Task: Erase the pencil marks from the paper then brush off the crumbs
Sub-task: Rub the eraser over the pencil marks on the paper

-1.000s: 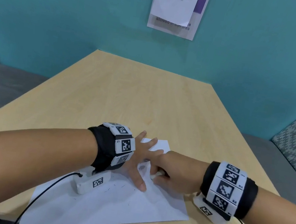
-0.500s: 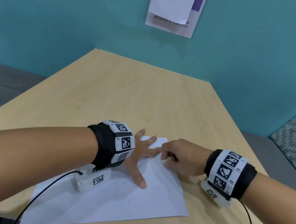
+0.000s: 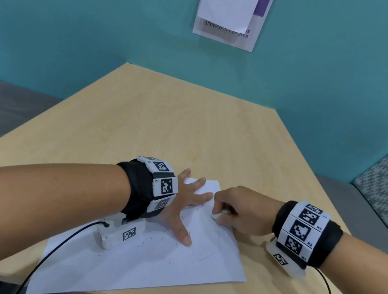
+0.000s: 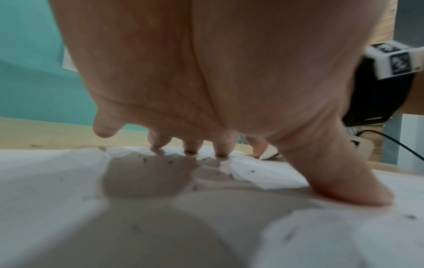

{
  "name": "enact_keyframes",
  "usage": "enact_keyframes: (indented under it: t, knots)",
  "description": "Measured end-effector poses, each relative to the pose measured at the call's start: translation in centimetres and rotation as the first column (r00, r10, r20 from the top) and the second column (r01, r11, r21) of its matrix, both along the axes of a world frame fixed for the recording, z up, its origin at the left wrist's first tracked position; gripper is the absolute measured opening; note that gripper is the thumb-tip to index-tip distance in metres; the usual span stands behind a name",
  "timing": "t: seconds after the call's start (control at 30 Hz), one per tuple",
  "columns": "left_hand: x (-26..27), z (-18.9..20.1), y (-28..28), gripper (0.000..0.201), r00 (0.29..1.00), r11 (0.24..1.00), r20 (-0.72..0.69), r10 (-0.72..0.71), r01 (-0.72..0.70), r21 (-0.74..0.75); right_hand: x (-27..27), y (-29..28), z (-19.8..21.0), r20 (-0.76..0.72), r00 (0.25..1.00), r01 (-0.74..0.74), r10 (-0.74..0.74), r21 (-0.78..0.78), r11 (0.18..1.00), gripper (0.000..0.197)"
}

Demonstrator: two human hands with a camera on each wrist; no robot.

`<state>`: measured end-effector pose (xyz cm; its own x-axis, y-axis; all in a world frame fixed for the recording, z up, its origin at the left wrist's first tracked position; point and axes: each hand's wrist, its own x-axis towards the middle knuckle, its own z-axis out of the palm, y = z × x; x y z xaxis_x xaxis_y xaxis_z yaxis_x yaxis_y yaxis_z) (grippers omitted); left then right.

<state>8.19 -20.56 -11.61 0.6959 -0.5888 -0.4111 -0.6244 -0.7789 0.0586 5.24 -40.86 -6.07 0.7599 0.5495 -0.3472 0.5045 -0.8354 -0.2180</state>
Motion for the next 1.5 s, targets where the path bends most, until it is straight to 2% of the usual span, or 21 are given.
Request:
enact_keyframes:
  t: [0.13, 0.27, 0.37, 0.43, 0.57, 0.7, 0.73, 0.83, 0.93, 1.0, 1.03, 1.1, 1.2, 1.37, 1.5]
  knots:
    - [-0.4, 0.7, 0.0, 0.121, 1.000, 1.000, 0.000, -0.009, 0.009, 0.030, -1.7, 1.1, -0.7, -0.078, 0.992, -0.098, 0.098, 0.001, 0.995, 0.002]
    - [-0.4, 0.7, -0.1, 0.124, 1.000, 1.000, -0.014, 0.006, -0.006, 0.007, 0.3, -0.1, 0.3, 0.011, 1.000, 0.015, -0.015, -0.011, 1.000, 0.005]
    - [-0.9, 1.2, -0.2, 0.125, 1.000, 1.000, 0.004, 0.000, 0.000, 0.028, -1.1, 1.0, -0.5, -0.020, 0.997, -0.070, 0.070, -0.018, 0.997, 0.002]
    - [-0.9, 1.4, -0.3, 0.120, 1.000, 0.999, 0.011, -0.017, 0.016, 0.028, -2.0, 1.5, -0.6, -0.052, 0.994, -0.100, 0.100, -0.005, 0.995, 0.007]
    - [-0.5, 0.8, 0.1, 0.122, 1.000, 1.000, -0.018, 0.007, -0.007, -0.004, -0.1, 0.4, 0.1, 0.022, 0.999, 0.026, -0.026, 0.002, 1.000, 0.011]
    - [-0.8, 1.4, -0.4, 0.129, 1.000, 1.000, -0.006, -0.021, 0.021, 0.010, -2.1, 1.7, -0.9, -0.027, 0.996, -0.086, 0.085, -0.004, 0.996, 0.008]
    - [-0.7, 1.4, -0.4, 0.133, 1.000, 1.000, -0.013, -0.015, 0.015, 0.008, -1.9, 1.6, -0.8, -0.018, 0.996, -0.082, 0.082, -0.004, 0.997, 0.006]
    - [-0.4, 1.2, -0.1, 0.125, 1.000, 1.000, -0.007, -0.001, 0.001, 0.013, -0.5, 0.7, 0.0, 0.032, 0.999, 0.009, -0.009, 0.002, 1.000, 0.009]
    - [-0.7, 2.1, 0.0, 0.118, 1.000, 0.998, -0.001, -0.031, 0.031, 0.051, -1.8, 1.7, -0.7, 0.016, 0.997, -0.069, 0.069, 0.016, 0.997, 0.005]
    - [-0.9, 2.7, -0.4, 0.124, 1.000, 0.998, -0.002, -0.031, 0.031, 0.056, -2.3, 2.2, -1.1, 0.010, 0.994, -0.107, 0.107, 0.044, 0.993, 0.007]
    - [-1.0, 2.9, -0.4, 0.128, 1.000, 0.998, -0.005, -0.021, 0.021, 0.054, -2.2, 2.2, -1.0, 0.019, 0.996, -0.093, 0.092, 0.053, 0.994, 0.009]
    - [-0.9, 2.8, -0.3, 0.120, 1.000, 0.998, 0.028, -0.010, 0.008, 0.064, -1.4, 1.8, -0.6, 0.021, 0.999, -0.044, 0.042, 0.067, 0.997, 0.011]
    - [-1.8, 3.2, 0.2, 0.119, 0.996, 0.998, 0.087, -0.006, 0.000, 0.064, -1.2, 1.7, -0.6, 0.056, 0.997, -0.066, 0.061, 0.087, 0.994, 0.009]
    - [-4.2, 4.0, 0.2, 0.112, 0.999, 0.995, -0.039, 0.010, -0.007, 0.096, -1.2, 1.5, -1.0, 0.144, 0.989, -0.045, 0.030, 0.105, 0.993, 0.011]
    - [-4.6, 3.7, 0.7, 0.117, 0.997, 0.995, -0.056, 0.044, -0.039, 0.090, -1.3, 1.5, -1.0, 0.188, 0.982, -0.016, 0.003, 0.064, 0.998, 0.013]
